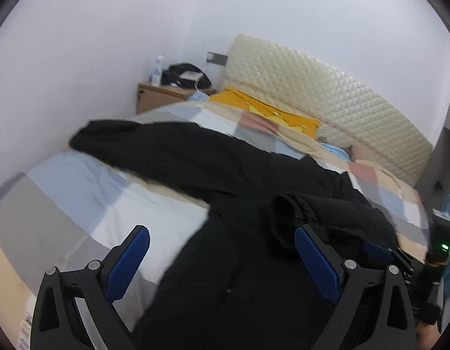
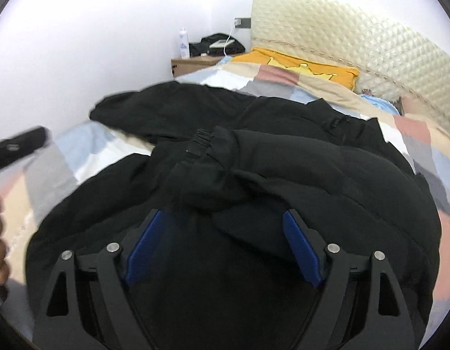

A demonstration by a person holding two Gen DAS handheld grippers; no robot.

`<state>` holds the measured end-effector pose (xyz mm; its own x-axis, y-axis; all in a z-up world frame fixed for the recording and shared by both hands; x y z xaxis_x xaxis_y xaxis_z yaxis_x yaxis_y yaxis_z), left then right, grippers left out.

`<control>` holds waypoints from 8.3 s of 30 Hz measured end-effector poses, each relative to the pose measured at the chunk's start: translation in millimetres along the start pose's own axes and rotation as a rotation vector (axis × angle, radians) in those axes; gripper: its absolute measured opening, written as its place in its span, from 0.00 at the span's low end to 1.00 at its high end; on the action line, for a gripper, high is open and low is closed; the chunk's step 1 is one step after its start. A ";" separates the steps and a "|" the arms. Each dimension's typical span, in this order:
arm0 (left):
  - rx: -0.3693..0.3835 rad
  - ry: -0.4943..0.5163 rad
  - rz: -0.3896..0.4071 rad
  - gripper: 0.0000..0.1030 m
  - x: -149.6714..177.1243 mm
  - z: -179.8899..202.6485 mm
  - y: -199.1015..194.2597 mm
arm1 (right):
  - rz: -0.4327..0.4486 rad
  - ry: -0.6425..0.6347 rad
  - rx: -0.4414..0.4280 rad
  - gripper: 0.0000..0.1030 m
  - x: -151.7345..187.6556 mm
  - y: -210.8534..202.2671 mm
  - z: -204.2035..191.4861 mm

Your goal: Fold large clothes

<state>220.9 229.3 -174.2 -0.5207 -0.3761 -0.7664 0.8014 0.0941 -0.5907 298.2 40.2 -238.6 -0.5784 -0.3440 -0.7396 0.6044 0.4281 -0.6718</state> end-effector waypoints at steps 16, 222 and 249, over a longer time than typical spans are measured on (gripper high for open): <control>0.174 0.044 -0.134 0.98 -1.0 72.4 57.1 | 0.110 0.732 0.024 0.81 58.6 -109.3 212.2; 0.200 0.283 -0.041 0.82 81.9 133.0 -17.2 | 0.198 0.361 0.357 0.63 117.6 -241.1 102.4; -0.058 0.200 -0.060 0.82 -81.0 -19.0 8.4 | 0.220 0.331 0.340 0.64 141.1 -235.3 67.1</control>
<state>264.1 278.1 -121.9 -0.6199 -0.1930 -0.7606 0.7517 0.1319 -0.6461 111.1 -165.2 -187.6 -0.5263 0.0297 -0.8498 0.8433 0.1463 -0.5172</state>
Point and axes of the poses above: each gripper's, at about its wrist camera, not at the fingertips, and y roughly the way its jaws point, z to its right, x to its underside, the point moved 5 cm from there along y, roughly the way its jaws point, and after that the axes turned 1 degree about y, right-handed, at the moved point
